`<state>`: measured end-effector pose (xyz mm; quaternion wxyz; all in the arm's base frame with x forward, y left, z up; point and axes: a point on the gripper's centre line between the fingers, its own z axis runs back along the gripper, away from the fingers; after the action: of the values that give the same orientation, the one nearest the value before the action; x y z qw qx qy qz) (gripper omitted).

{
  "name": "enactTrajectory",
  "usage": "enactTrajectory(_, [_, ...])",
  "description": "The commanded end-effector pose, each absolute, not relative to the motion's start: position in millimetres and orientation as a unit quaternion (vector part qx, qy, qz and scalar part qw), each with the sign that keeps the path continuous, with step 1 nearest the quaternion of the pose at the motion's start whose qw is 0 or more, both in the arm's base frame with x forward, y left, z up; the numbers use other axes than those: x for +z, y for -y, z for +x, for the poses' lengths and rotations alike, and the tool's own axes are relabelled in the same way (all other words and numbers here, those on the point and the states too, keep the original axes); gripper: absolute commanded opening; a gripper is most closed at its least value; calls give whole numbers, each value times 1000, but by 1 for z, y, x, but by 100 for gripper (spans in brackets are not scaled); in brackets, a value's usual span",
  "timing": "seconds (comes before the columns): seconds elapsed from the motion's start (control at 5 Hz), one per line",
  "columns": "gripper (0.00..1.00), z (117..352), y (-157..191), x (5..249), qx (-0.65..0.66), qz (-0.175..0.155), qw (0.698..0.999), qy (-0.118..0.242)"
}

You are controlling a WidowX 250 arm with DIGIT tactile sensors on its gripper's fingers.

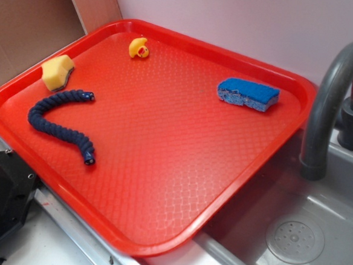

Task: Grab the green sponge.

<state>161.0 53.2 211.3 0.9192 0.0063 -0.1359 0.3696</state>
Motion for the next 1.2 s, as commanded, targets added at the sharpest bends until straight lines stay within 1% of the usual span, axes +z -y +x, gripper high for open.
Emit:
enactTrajectory(0.0, [100, 163, -105, 172, 492, 66, 856, 145])
enactTrajectory(0.2, [100, 167, -118, 153, 499, 76, 851, 146])
enactTrajectory(0.4, [100, 172, -125, 135, 492, 87, 854, 149])
enactTrajectory(0.6, [100, 179, -141, 101, 486, 94, 857, 140])
enactTrajectory(0.8, [100, 182, -148, 68, 479, 119, 863, 108])
enactTrajectory(1.0, [100, 185, -152, 44, 468, 116, 872, 82])
